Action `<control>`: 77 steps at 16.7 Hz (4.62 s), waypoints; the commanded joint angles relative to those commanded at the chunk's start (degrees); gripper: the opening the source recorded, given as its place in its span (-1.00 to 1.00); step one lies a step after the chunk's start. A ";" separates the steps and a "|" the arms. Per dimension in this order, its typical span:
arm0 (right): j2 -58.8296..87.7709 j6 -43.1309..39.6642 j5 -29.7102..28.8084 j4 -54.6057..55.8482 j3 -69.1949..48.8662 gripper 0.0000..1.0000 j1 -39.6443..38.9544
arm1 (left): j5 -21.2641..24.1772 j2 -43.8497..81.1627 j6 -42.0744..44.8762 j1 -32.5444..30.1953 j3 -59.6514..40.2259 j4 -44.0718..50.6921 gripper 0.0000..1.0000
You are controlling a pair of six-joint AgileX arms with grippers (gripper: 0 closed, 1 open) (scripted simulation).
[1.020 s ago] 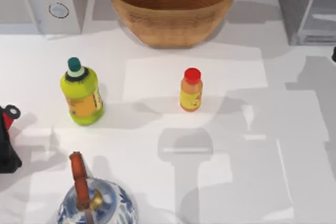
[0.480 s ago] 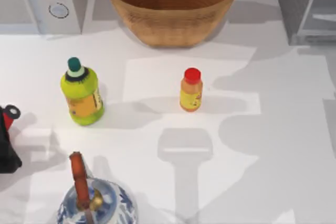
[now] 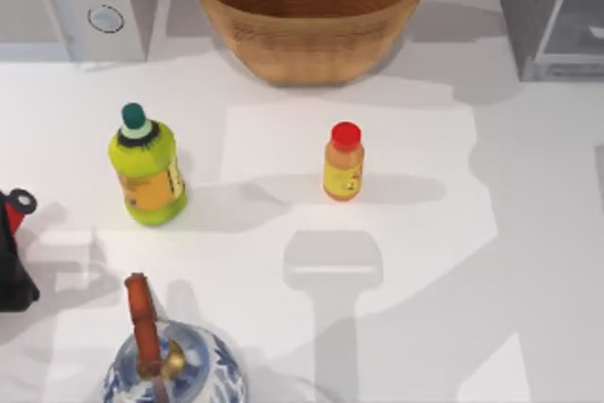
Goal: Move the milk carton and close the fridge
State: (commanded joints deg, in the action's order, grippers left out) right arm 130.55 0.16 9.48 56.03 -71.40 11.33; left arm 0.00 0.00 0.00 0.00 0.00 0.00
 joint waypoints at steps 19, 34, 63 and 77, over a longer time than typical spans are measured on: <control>0.28 0.00 0.26 -0.19 -0.30 0.06 0.07 | 0.00 0.00 0.00 0.00 0.00 0.00 1.00; 0.25 0.00 0.26 -0.18 -0.27 1.00 -0.04 | 0.00 0.00 0.00 0.00 0.00 0.00 1.00; -129.59 -0.20 -9.37 -55.31 70.52 1.00 -11.22 | 0.00 0.00 0.00 0.00 0.00 0.00 1.00; -143.92 -0.83 -9.36 -72.78 59.63 1.00 -11.34 | 0.00 0.00 0.00 0.00 0.00 0.00 1.00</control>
State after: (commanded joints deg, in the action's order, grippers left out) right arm -13.37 -0.67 0.12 -16.75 -11.77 -0.01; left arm 0.00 0.00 0.00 0.00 0.00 0.00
